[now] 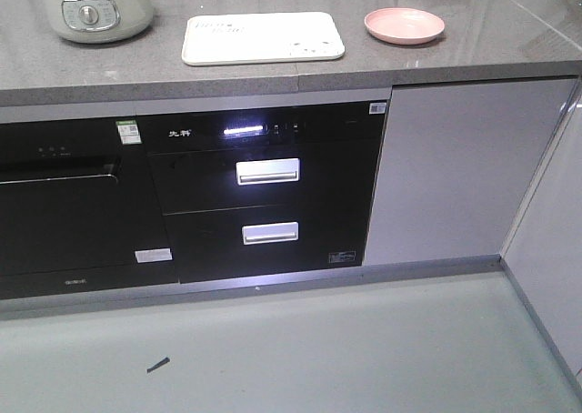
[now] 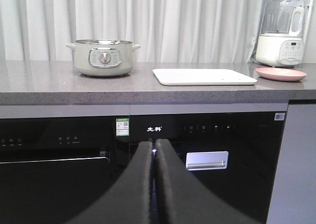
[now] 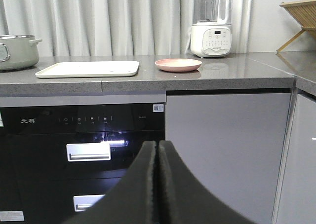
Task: Transfer vegetables to tray and serve
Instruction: 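Drive the base forward to the counter facing the cream tray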
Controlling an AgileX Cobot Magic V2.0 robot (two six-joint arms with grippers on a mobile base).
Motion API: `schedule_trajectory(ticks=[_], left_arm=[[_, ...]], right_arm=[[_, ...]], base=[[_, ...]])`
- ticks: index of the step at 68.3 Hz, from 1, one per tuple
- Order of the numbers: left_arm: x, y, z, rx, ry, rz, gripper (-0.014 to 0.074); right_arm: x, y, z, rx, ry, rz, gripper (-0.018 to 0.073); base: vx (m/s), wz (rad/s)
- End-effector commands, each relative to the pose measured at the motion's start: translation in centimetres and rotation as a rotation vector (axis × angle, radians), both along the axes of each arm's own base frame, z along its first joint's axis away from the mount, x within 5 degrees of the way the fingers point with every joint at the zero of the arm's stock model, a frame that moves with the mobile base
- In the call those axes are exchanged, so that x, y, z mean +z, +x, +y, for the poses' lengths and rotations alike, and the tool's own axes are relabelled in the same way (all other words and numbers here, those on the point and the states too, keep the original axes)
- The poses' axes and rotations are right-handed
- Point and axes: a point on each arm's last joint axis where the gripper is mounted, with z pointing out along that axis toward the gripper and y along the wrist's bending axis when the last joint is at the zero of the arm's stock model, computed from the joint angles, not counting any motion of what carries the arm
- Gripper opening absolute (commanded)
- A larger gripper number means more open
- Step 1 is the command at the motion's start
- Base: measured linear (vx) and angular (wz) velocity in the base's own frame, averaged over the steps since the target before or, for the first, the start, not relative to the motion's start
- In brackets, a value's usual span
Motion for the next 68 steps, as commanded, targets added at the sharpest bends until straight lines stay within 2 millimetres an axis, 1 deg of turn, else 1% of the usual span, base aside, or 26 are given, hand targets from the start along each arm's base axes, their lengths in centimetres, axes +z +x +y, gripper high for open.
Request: schedule_trajectory(ticks=[1, 27, 68], left_arm=[[-0.07, -0.06, 0.00, 0.001, -0.006, -0.063, -0.0006], [-0.07, -0.06, 0.00, 0.001, -0.006, -0.063, -0.0006], [-0.07, -0.06, 0.00, 0.001, -0.006, -0.063, -0.0006]], right_arm=[[0.45, -0.04, 0.03, 0.003, -0.006, -0.071, -0.0004], [0.45, -0.04, 0.03, 0.003, -0.006, -0.071, -0.0004], [0.45, -0.04, 0.03, 0.003, -0.006, -0.071, -0.0004]], base=[[0.20, -0.02], [0.20, 0.03], [0.19, 0.11]])
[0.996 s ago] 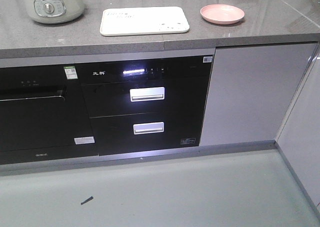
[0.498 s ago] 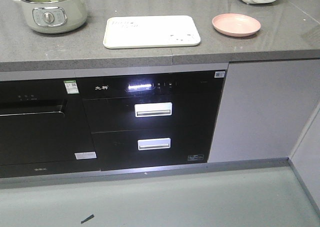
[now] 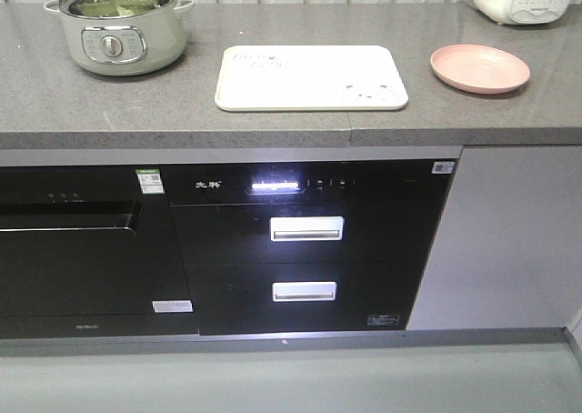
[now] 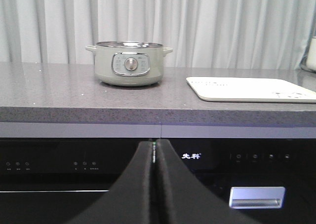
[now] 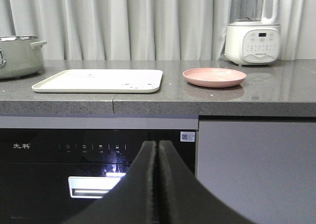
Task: Transfer vegetables to tray and serve
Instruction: 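Drive the base forward to the counter facing the cream tray, then reach the left gripper into the steel pot over the lettuce leaf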
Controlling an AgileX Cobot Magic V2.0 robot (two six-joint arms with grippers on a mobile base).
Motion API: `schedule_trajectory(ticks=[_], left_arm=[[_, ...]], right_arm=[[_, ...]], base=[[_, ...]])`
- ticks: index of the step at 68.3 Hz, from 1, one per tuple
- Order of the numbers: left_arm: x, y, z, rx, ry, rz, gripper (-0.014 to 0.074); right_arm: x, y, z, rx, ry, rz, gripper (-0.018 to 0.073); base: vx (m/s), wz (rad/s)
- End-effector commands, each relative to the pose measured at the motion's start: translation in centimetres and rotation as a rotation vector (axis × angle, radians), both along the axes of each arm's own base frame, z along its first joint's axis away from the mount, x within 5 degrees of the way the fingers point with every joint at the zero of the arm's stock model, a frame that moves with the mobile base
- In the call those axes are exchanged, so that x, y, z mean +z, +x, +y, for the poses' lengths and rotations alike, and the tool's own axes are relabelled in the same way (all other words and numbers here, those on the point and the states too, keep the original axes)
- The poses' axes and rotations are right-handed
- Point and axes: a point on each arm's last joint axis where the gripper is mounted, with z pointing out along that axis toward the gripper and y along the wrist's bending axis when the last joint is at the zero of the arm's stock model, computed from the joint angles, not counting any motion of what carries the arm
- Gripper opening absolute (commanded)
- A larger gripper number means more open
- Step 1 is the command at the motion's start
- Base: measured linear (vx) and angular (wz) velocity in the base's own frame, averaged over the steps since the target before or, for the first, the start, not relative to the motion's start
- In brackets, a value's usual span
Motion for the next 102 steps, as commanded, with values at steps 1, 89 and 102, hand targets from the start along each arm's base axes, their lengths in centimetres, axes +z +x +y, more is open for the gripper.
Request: schedule_trajectory(ticks=[1, 89, 102], left_arm=[[-0.07, -0.06, 0.00, 0.001, -0.006, -0.063, -0.0006], [-0.07, -0.06, 0.00, 0.001, -0.006, -0.063, -0.0006], [-0.07, -0.06, 0.00, 0.001, -0.006, -0.063, -0.0006]], right_arm=[[0.45, -0.04, 0.03, 0.003, -0.006, -0.071, -0.0004], [0.46, -0.04, 0.03, 0.003, -0.006, -0.072, -0.0004], [0.46, -0.04, 0.03, 0.003, -0.007, -0.072, -0.0004]], base=[[0.19, 0.12], [0.21, 0.00], [0.19, -0.04]])
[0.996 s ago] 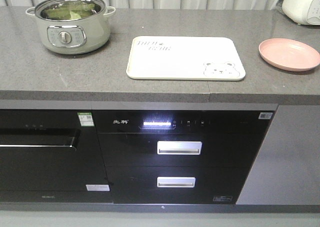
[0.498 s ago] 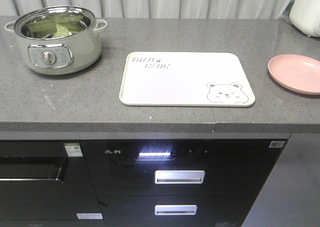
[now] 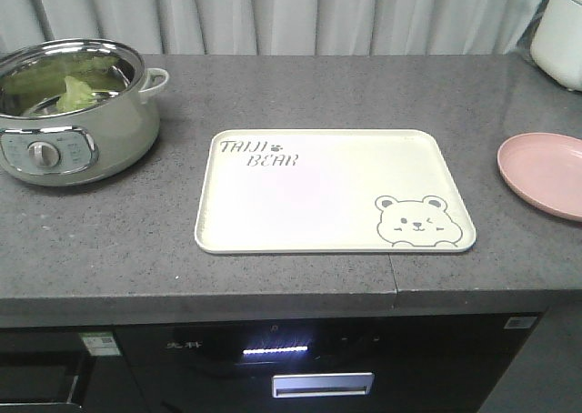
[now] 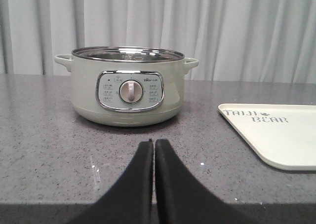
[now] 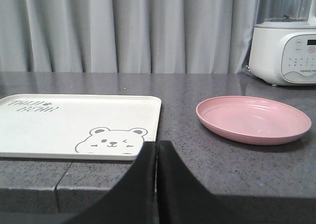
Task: Transfer vegetables to tray and serve
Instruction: 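Reach the left gripper into the steel pot over the lettuce leaf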
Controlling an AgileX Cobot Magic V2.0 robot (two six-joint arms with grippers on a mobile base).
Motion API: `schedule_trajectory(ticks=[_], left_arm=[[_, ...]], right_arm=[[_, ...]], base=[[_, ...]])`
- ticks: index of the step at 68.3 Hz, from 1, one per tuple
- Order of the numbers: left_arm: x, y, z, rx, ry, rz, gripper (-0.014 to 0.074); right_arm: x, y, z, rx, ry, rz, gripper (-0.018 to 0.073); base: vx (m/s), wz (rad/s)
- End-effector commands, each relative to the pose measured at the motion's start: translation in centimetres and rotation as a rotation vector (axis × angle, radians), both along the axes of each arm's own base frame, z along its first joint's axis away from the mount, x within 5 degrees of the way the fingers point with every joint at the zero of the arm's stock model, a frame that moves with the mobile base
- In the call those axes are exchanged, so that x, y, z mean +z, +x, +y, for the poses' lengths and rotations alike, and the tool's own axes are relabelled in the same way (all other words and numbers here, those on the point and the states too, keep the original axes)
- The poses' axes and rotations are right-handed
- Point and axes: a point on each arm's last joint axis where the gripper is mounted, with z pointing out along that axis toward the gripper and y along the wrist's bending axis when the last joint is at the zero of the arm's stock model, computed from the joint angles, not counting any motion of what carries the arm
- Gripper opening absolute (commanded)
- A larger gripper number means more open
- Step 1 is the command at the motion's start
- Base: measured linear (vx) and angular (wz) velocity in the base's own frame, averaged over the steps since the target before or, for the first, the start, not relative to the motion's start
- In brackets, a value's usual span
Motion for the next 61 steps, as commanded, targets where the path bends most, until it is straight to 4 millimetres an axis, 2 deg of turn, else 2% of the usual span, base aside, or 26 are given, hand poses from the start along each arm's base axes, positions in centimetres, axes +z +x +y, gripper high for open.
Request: schedule_trajectory(ticks=[1, 61], left_arm=[[-0.07, -0.06, 0.00, 0.001, -0.006, -0.063, -0.0006], [-0.07, -0.06, 0.00, 0.001, -0.006, -0.063, -0.0006]], right_arm=[[0.46, -0.04, 0.03, 0.003, -0.007, -0.072, -0.0004], [0.45, -0.04, 0.03, 0.003, -0.006, -0.071, -0.0004]], base=[[0.18, -0.03], [0.12, 0.00]])
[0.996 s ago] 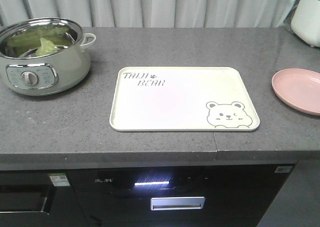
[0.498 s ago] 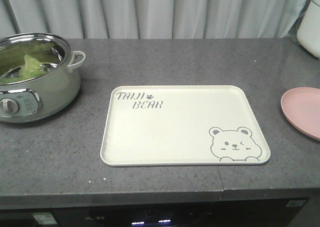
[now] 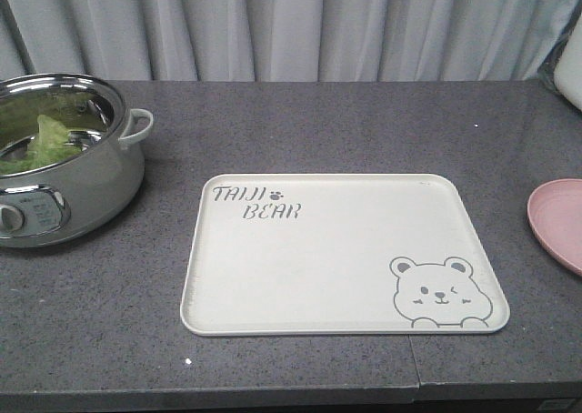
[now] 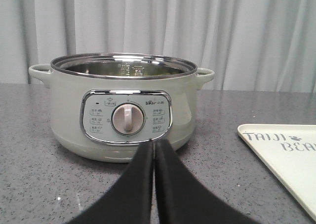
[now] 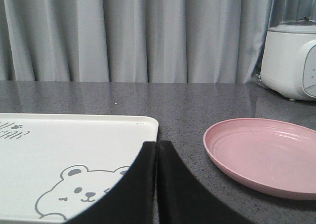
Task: Transfer vegetables to tray and serve
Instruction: 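Reach the left gripper into the steel pot over the lettuce leaf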
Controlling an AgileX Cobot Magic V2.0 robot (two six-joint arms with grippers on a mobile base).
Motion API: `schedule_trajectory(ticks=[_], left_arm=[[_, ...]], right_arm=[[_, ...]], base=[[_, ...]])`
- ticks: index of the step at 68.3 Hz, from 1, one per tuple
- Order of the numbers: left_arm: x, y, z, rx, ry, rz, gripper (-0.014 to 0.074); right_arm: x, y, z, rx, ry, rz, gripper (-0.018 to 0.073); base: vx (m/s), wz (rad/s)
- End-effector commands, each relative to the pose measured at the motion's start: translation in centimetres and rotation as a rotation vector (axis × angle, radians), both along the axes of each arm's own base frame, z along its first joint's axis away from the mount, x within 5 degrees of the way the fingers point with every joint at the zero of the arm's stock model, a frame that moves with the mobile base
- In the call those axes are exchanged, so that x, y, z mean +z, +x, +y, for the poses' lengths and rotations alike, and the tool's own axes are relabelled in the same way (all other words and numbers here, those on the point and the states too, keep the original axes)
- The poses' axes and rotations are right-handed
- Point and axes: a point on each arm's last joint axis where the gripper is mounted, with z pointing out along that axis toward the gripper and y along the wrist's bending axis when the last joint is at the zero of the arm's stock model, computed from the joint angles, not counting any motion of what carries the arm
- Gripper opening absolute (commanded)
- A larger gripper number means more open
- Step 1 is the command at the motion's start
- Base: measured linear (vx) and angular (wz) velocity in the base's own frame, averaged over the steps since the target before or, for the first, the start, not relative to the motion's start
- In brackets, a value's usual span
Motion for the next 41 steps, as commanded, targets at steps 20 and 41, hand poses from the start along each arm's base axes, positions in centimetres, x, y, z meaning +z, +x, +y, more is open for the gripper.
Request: schedule_trajectory(ticks=[20, 41], left_arm=[[-0.07, -0.06, 0.00, 0.001, -0.006, -0.063, -0.0006], [-0.07, -0.06, 0.00, 0.001, -0.006, -0.063, -0.0006]], right_arm=[[0.46, -0.04, 0.03, 0.003, -0.006, -0.072, -0.0004], [0.46, -0.04, 0.03, 0.003, -0.006, -0.072, -0.0004]], base=[[0.00, 0.00], [0.00, 0.00]])
